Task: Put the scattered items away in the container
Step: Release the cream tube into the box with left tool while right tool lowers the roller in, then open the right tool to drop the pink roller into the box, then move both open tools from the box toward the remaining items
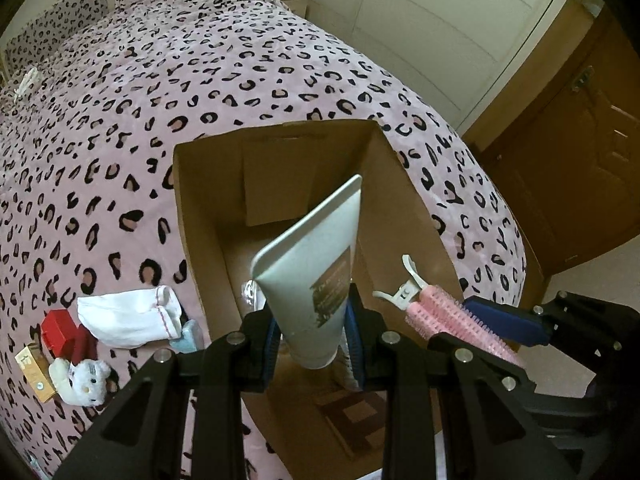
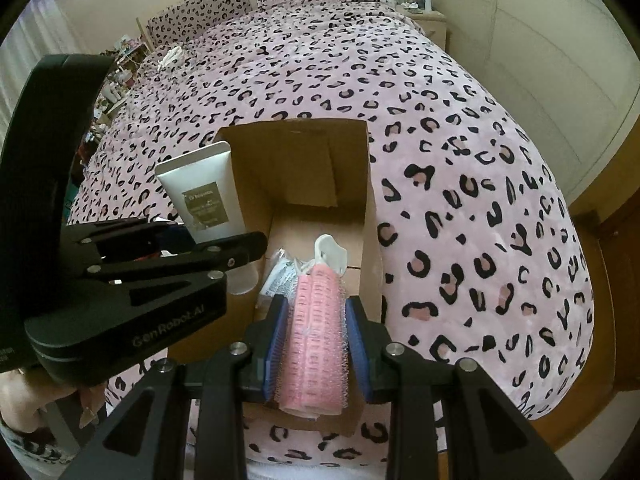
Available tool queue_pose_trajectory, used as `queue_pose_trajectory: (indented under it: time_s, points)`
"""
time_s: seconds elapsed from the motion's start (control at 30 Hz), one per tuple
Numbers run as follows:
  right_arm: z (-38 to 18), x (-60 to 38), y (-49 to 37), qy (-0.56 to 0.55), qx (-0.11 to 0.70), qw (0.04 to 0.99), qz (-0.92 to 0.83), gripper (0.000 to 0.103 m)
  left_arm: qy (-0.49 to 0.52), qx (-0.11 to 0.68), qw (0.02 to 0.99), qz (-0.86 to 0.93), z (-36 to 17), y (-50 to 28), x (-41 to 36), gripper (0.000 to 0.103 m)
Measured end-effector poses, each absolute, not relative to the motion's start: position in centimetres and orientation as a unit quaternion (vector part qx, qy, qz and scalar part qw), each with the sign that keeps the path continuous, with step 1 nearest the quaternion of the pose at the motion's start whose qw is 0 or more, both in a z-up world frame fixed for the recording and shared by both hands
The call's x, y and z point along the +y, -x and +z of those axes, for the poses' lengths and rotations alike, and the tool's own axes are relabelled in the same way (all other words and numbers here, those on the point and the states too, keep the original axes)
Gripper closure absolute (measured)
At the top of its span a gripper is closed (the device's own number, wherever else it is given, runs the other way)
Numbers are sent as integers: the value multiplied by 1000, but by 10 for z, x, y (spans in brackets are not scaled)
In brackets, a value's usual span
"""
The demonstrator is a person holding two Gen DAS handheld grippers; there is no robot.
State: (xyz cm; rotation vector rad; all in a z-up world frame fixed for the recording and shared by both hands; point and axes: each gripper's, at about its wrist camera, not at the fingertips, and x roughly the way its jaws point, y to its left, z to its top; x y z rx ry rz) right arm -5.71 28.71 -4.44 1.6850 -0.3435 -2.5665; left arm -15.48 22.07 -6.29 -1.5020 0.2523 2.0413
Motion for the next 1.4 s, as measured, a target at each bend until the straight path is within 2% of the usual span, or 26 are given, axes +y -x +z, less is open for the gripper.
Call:
queue_pose_trajectory:
  time_s: [0.03,0.17,0.33,0.47,0.8,0.9,1.13,1.4]
  points:
    - [-45,286,57,-546,-109,26,-830,73,566,94,292,765,-64,156,221,73]
    - [-48,283,57,-548,-95,27,-831,73,559,93,292,771,-60,156,220,55]
    - [-50,281,57,-556,-100,33,-825,72,556,93,291,773,-57,156,218,55]
    - [-49,280,58,-562,-110,36,-819,66,555,90,288,775,-54,155,212,53]
    - [-38,271,55,-559,-106,35,-822,65,551,77,281,782,-44,146,186,53]
    - [-33,263,54,-558,-103,37,-823,65,551,75,275,785,-41,140,173,48]
    - [-18,225,52,-553,-82,56,-827,65,546,57,253,796,-36,125,120,46]
    - [-12,156,61,-555,-48,98,-825,65,553,23,187,812,-47,121,21,45]
